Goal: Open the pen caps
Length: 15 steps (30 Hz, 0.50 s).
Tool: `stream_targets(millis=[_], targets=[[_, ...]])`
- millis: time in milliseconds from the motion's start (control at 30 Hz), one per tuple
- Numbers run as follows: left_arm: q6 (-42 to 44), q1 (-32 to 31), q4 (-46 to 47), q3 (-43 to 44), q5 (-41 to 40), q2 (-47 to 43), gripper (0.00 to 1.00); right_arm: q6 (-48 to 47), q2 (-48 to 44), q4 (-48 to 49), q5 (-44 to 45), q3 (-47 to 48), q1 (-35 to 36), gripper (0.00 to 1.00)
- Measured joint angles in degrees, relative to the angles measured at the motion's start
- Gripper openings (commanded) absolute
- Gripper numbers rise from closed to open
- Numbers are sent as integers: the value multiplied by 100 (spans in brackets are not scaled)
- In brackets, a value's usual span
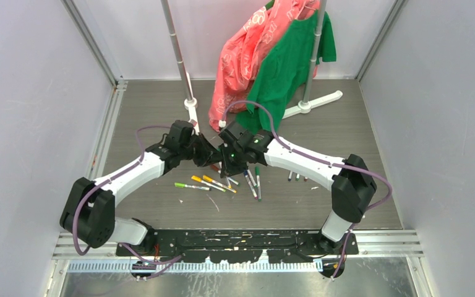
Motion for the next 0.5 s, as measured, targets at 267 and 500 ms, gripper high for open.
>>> stream_targets(millis=[267,500], targets=[[-435,70,98,-227,-166,-28,0,125,-566,1119,-7,-1091,9,1],[-1084,896,1104,-295,-553,103,0,313,-1060,643,-31,-2031,179,1]])
